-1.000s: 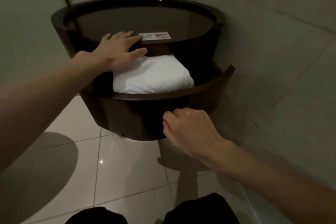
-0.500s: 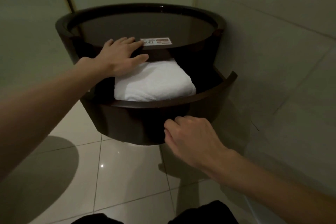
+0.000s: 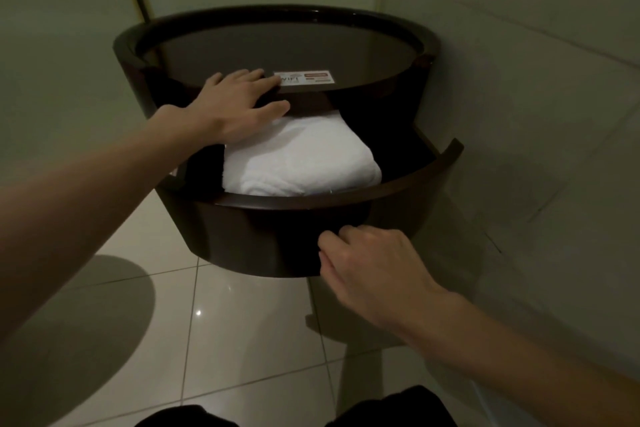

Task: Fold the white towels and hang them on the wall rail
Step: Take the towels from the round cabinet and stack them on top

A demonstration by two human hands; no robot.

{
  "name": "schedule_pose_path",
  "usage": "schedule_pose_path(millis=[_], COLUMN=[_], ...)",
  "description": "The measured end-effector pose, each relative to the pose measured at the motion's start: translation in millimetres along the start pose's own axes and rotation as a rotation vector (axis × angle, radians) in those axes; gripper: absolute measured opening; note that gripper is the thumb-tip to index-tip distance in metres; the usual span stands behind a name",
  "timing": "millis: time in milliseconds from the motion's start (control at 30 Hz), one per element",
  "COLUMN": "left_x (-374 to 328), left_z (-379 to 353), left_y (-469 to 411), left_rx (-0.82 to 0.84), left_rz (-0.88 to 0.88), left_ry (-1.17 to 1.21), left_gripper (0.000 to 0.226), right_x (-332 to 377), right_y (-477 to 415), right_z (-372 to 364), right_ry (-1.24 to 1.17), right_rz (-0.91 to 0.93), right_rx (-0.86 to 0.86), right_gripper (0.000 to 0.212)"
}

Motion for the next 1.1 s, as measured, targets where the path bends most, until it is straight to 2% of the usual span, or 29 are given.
schedule_pose_path(millis=[233,433,600,867,1000,1100], left_x=[-1.1,0.5,4.5,9.3,11.2,15.0], left_z=[5.3,6.8,11.7,15.3,17.3,16.8], left_y=[-0.1,4.9,11.7,14.4,17.2,20.3], left_rx=[0.027,0.009,0.018,-0.004,0.016,0.035], left_rz=[0.014,-0.034,-0.045,-0.045,-0.047,-0.058], left_ry=[-0.024,-0.041,-0.012,-0.015,-0.005,0.018], left_gripper=[0.064,0.065,0.08,0.063,0.062,0.062], right_x=[-5.0,-11.5,-16.2,-28.4,-41.4,-60.7], right_y=[-6.7,-23.1,-44.0,-75.2,-90.6,-102.2], right_z=[13.4,37.0,48.0,52.1,48.6,40.6], right_ry=[-0.025,-0.068,-0.113,-0.057,-0.076,-0.101], right_rz=[0.118,0.188,0.218,0.267,0.241,0.198], right_rx=[0.086,0.042,0.008,-0.041,-0.029,0.064], right_gripper=[0.022,0.022,0.03,0.023,0.023,0.026])
Point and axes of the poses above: each hand's wrist, its own y-axis away from the middle knuckle, its own z-axis out of the back of the hand, x = y × z, the point moved 3 cm from there along -y, towards the middle knuckle, and after that the axes turned 15 degrees about z, right-handed, at the moved point
